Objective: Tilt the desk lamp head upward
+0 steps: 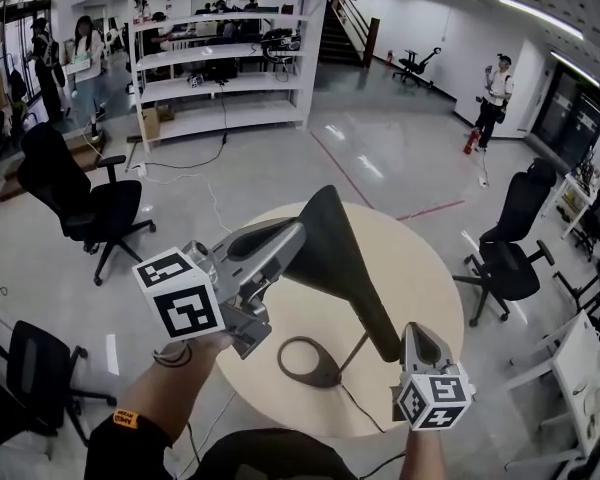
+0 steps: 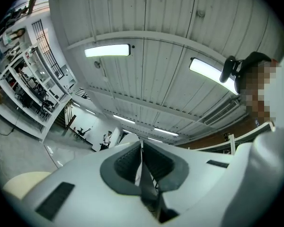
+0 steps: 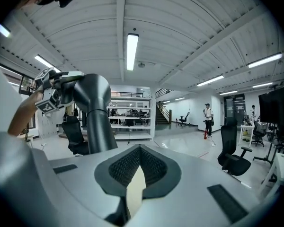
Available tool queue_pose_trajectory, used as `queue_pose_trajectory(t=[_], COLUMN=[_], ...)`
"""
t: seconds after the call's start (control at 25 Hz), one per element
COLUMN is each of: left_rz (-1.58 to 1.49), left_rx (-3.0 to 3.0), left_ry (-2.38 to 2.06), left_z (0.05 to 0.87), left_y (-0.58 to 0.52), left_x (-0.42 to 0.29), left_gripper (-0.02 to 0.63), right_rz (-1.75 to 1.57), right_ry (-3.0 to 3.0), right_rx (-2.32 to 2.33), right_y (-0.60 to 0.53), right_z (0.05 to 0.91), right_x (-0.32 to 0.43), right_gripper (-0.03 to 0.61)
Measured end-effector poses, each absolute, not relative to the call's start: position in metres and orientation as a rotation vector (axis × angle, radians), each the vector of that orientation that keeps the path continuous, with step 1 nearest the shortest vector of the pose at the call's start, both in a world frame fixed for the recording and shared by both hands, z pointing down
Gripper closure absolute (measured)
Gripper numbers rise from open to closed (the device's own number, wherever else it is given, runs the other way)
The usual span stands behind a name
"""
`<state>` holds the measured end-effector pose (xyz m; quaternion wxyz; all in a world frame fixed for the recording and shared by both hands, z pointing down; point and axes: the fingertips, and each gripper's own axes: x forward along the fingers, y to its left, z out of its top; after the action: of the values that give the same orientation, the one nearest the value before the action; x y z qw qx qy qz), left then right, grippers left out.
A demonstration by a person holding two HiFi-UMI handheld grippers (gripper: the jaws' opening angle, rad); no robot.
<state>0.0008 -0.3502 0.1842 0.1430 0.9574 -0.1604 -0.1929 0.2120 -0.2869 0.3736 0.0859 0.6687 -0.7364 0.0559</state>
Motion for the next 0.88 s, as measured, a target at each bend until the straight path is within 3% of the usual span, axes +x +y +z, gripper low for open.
queue_pose_trajectory(t=[0.88], left_rz=[-0.395], left_rx=[2.962], left_ry=[-0.536], left_z=[0.155], left_y=[-0.325], left_x=[0.033], left_gripper=[0.549], right_rz=[0.184], right_ry=[-2.104], right_rx=[2.032], right_y=[-0.291], right_z=[0.392], right_x=[0.21], right_gripper=[0.565])
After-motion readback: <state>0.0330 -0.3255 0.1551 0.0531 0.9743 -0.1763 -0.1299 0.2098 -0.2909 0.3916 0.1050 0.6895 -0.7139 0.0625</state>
